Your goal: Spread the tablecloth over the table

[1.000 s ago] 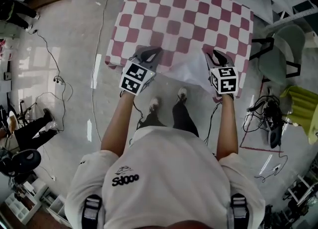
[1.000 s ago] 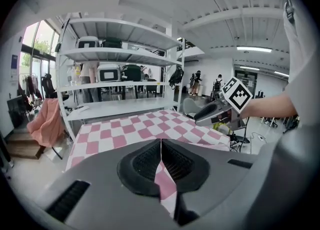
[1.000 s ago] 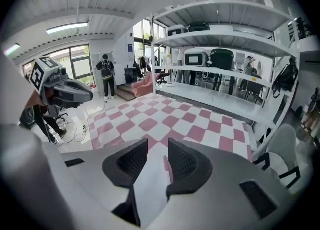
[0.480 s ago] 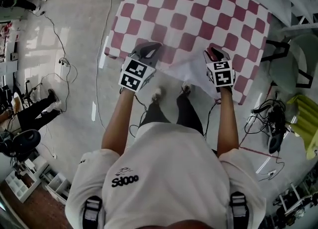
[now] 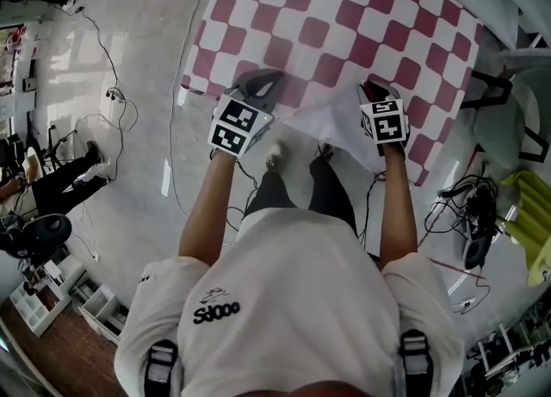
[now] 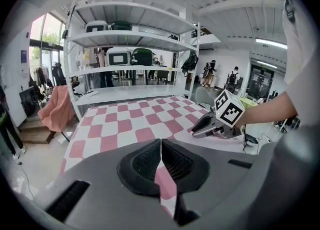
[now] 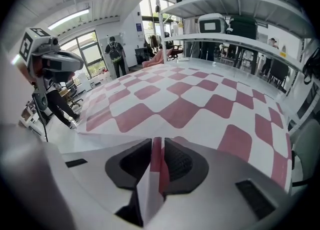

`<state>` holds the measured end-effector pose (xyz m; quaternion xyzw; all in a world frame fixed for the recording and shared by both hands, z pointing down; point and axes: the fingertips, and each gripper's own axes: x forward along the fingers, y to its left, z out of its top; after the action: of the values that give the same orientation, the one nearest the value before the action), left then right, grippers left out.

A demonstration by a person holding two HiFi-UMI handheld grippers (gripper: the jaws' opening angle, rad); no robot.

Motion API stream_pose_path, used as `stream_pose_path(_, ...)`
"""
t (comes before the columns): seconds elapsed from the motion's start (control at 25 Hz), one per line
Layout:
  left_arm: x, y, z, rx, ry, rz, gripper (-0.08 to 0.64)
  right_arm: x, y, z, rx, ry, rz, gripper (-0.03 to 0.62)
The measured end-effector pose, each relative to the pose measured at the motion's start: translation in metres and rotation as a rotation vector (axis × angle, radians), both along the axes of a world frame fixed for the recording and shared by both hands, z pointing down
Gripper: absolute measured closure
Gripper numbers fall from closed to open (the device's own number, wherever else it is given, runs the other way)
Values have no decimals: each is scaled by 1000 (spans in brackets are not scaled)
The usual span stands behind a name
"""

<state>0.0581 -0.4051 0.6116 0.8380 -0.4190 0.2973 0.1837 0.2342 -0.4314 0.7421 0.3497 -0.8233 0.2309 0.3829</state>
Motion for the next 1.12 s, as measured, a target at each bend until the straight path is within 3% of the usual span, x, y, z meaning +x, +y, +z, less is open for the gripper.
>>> stream_pose_path(0.24,-7,6,-9,7,9,14,529,-3,2,-2,8,36,18,561)
stream_pose_path(0.72,-17,31,-39,57,65,83,529,-13,44,-51,40,24,73,566)
stream_pose_path(1.12,-37,86,-74,125,110,192,529,-34,124,-95,99,35,143,565)
